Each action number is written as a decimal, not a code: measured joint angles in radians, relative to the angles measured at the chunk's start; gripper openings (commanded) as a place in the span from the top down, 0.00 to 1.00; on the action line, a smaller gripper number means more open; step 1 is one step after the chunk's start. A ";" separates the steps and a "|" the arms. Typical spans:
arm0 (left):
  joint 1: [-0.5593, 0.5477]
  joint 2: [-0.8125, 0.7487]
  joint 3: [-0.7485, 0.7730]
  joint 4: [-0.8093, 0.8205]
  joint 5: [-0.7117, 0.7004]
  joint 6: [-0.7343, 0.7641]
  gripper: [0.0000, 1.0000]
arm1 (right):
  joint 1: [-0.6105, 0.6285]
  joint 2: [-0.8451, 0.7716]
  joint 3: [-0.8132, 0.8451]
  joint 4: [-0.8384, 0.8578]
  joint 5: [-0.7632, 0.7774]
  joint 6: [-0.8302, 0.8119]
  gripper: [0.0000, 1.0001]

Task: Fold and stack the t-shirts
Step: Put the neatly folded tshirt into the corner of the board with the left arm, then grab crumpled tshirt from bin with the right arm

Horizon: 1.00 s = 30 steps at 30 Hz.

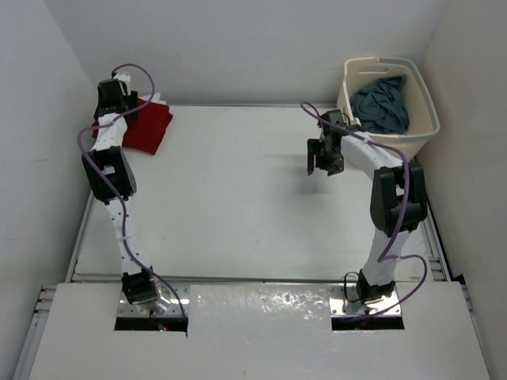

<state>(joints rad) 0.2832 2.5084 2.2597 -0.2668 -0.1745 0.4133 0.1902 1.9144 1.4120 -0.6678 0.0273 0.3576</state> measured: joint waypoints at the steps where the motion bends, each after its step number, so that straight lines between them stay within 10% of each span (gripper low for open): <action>1: -0.001 0.009 0.002 -0.001 -0.013 -0.014 0.18 | 0.000 0.000 0.017 -0.005 -0.004 -0.001 0.34; 9: -0.002 0.039 0.019 -0.028 -0.128 -0.118 0.23 | 0.004 -0.002 0.104 -0.039 -0.020 -0.023 0.33; 19: -0.019 -0.032 -0.047 -0.041 0.053 -0.181 0.23 | 0.011 0.004 0.263 -0.120 -0.084 -0.059 0.29; 26: -0.143 -0.188 -0.059 -0.127 0.162 -0.126 0.22 | -0.034 0.216 0.903 -0.272 -0.103 -0.105 0.24; 30: -0.258 -0.291 -0.120 -0.170 0.244 -0.103 0.23 | -0.190 0.179 0.836 -0.131 -0.105 -0.038 0.25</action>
<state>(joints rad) 0.0250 2.2169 2.1399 -0.4366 0.0692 0.3099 0.0006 2.0930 2.2482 -0.7986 -0.0776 0.3199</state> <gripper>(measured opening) 0.774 0.752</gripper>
